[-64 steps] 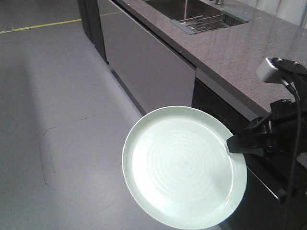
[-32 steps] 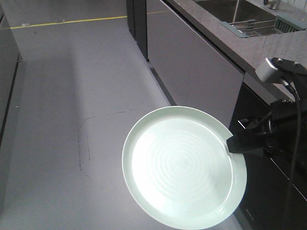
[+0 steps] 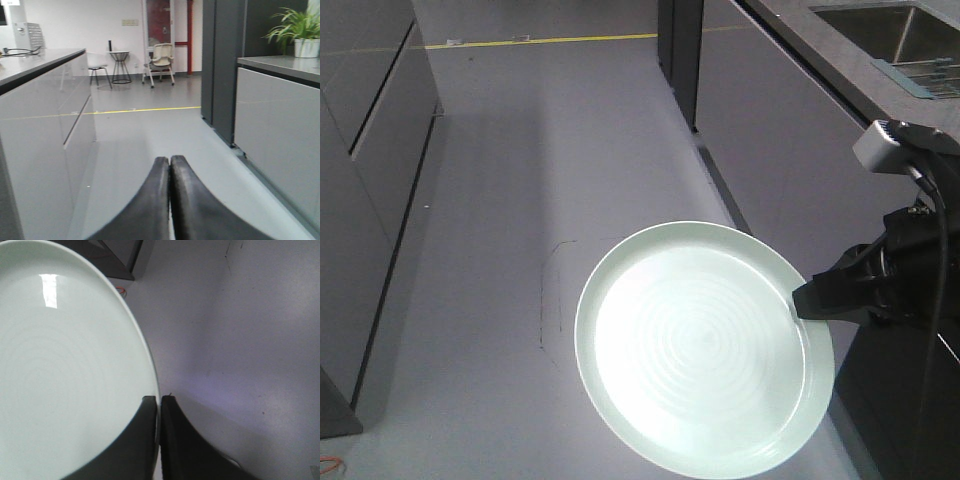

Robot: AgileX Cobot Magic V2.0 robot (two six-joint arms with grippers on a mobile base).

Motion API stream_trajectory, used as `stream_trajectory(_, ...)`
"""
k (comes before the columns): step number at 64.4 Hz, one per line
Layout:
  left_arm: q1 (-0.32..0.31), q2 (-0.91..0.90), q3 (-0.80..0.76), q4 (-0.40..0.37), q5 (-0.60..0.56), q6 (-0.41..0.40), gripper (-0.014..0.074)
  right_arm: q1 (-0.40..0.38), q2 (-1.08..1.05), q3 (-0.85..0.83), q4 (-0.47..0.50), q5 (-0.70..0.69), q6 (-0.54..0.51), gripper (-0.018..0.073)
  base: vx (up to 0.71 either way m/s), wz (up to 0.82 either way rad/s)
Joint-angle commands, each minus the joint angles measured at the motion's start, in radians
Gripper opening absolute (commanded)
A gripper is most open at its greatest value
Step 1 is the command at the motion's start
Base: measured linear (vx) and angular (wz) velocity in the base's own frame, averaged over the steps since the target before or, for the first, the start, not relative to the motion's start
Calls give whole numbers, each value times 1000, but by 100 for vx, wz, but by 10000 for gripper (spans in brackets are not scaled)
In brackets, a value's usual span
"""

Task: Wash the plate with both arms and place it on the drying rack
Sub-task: 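Drive the base along the counter carrying the plate in the right gripper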

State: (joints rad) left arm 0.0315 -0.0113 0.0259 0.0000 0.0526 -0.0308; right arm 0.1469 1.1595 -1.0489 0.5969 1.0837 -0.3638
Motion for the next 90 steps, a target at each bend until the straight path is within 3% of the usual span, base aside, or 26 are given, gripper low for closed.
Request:
stream_trajectory(1,-2,-14,-32,-9,-75,-4,-6,1,-21,-25,43,-30,-10,-4,8,33)
stream_trajectory(90,-2,-14,-32,-9,-75,-4,-6,1,-21,-25,43,-30,-10,-4,9,19)
